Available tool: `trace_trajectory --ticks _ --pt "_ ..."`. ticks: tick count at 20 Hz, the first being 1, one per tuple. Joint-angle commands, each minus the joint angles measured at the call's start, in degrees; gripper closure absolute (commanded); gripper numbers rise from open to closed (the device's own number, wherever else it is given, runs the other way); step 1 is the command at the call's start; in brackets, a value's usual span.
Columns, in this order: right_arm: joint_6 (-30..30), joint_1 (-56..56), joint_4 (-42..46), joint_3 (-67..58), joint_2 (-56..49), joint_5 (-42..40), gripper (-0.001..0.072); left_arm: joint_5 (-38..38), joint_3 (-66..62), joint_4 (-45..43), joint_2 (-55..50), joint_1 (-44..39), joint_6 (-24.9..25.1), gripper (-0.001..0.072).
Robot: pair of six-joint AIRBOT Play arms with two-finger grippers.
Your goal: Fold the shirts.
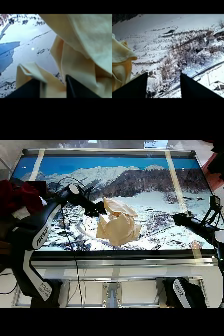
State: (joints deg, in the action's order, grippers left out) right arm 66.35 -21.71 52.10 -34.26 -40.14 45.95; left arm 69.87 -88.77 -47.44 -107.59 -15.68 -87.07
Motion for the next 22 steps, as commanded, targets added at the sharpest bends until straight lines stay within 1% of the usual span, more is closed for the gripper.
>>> trace_trajectory --ticks 1,2,3,4,5,6,8,9,10,11,14,16,17,20,21,22 --pt "0.1 0.0 -1.1 0.0 0.0 0.1 0.024 -1.1 0.0 4.7 -0.9 -1.3 4.7 0.07" --pt "0.1 0.0 -1.4 0.0 -0.2 0.0 0.0246 -0.9 -0.1 6.0 -0.9 -1.5 6.2 0.0696" --pt "0.1 0.1 -2.2 0.0 -1.0 -0.2 0.0246 -0.8 -0.4 6.8 -0.9 -1.4 6.5 0.0696" --pt "0.0 0.1 -4.5 0.0 -3.0 0.0 0.0246 -0.6 -1.1 6.6 -0.9 -1.4 6.5 0.0697" --pt "-1.3 0.8 -8.0 0.0 -6.4 0.0 0.0246 -0.3 -2.0 6.8 -0.9 -1.1 6.5 0.0697" --pt "-4.4 2.1 -12.4 0.0 -10.3 -0.4 0.0245 0.4 -3.0 6.7 -0.9 -1.0 6.5 0.0697" --pt "-12.9 6.6 -24.6 -0.5 -20.1 -2.0 0.0245 2.2 -5.2 6.6 -0.9 -0.7 6.5 0.0697" --pt "-15.8 9.4 -29.2 -1.7 -25.7 -3.4 0.0245 3.1 -6.4 6.6 -0.9 -0.6 6.5 0.0697" --pt "-17.0 12.1 -32.0 -3.8 -30.8 -4.4 0.0244 3.6 -7.5 6.6 -0.9 -0.5 6.5 0.0697" --pt "-17.0 14.6 -33.6 -6.9 -36.2 -4.3 0.0243 4.1 -8.4 6.6 -0.9 -0.5 6.5 0.0697" --pt "-16.7 20.2 -34.9 -17.6 -48.4 -3.7 0.0232 4.8 -10.5 5.3 -0.9 -0.4 6.5 0.0697" --pt "-16.4 21.9 -34.5 -22.8 -52.6 -3.7 0.0232 5.4 -11.3 3.9 -0.9 -0.4 6.5 0.0697" --pt "-15.1 22.0 -32.7 -24.9 -54.1 -3.4 0.0233 5.5 -11.3 3.1 -0.9 -0.4 6.5 0.0697" --pt "-7.6 22.1 -19.4 -28.0 -55.3 -3.3 0.0233 5.6 -11.3 -0.1 -0.9 -0.4 6.5 0.0697" --pt "-6.3 22.1 -16.9 -28.4 -55.3 -3.2 0.0233 5.4 -11.3 -0.8 -0.9 -0.4 6.5 0.0697" --pt "-6.1 22.1 -16.2 -28.5 -55.4 -3.2 0.0233 5.4 -11.3 -1.1 -0.9 -0.4 6.5 0.0697"
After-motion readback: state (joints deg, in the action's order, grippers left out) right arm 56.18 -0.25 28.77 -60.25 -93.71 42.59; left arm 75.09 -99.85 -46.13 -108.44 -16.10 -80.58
